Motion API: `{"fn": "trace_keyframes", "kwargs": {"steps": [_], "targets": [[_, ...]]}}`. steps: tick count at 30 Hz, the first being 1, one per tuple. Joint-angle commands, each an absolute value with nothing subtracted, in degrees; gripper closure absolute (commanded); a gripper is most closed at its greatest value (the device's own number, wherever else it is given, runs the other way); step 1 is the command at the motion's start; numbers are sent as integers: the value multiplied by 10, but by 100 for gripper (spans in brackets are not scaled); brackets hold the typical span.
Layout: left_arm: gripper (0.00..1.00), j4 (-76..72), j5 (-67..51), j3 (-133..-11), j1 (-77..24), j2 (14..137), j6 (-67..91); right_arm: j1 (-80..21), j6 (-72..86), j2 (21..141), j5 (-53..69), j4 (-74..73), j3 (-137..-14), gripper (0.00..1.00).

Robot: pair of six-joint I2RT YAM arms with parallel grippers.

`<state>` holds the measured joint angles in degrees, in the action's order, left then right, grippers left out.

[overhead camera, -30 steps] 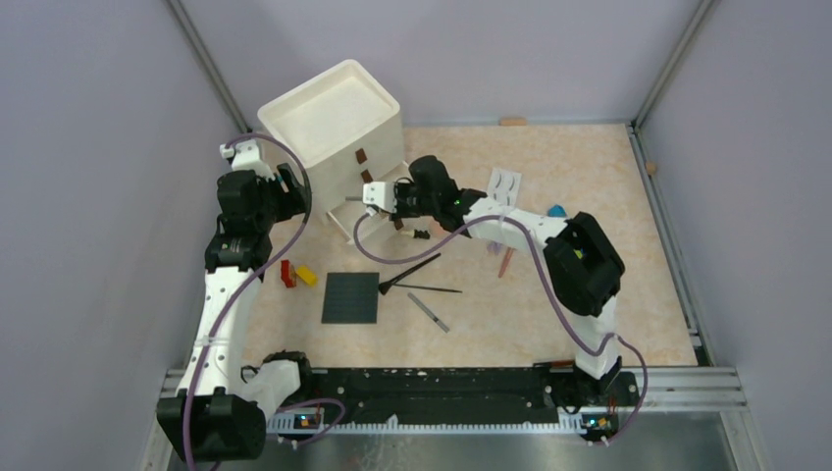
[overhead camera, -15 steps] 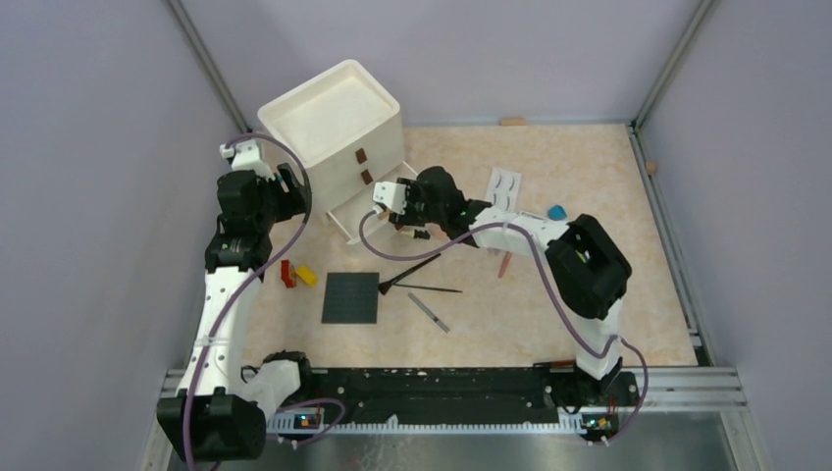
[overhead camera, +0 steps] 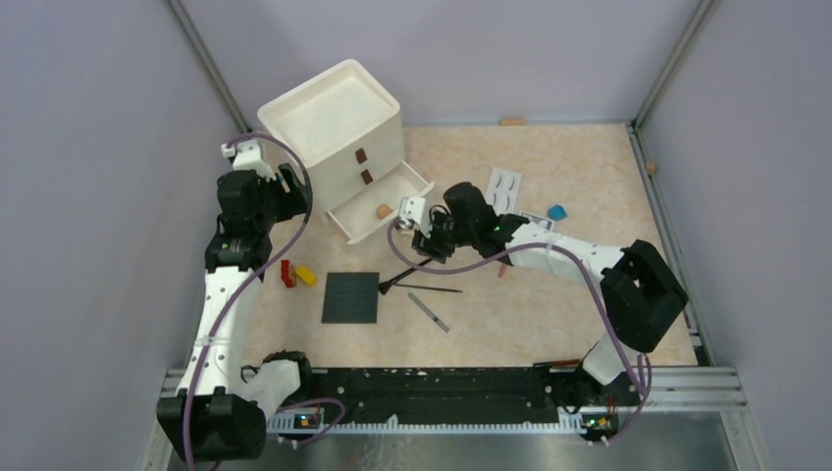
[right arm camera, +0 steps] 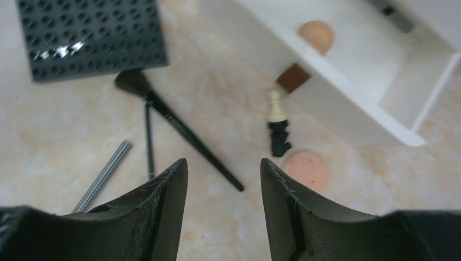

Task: Organize the makeup
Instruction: Pick up the makeup brush from the center of the board.

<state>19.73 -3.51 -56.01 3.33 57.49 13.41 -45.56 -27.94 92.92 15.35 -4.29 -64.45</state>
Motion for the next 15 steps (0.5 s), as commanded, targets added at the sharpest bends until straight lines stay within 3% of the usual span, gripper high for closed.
{"fn": "trace_keyframes", "kwargs": {"steps": [1,7,15], "targets": [[25,172,-52,-558,36,574,135,-453,-382,940,314,-148,-633,49],[25,172,-51,-558,36,575,135,-453,-488,1009,341,-199,-688,49],[25,173,-44,-558,36,576,134,-452,-622,1188,337,-403,-893,49]]}}
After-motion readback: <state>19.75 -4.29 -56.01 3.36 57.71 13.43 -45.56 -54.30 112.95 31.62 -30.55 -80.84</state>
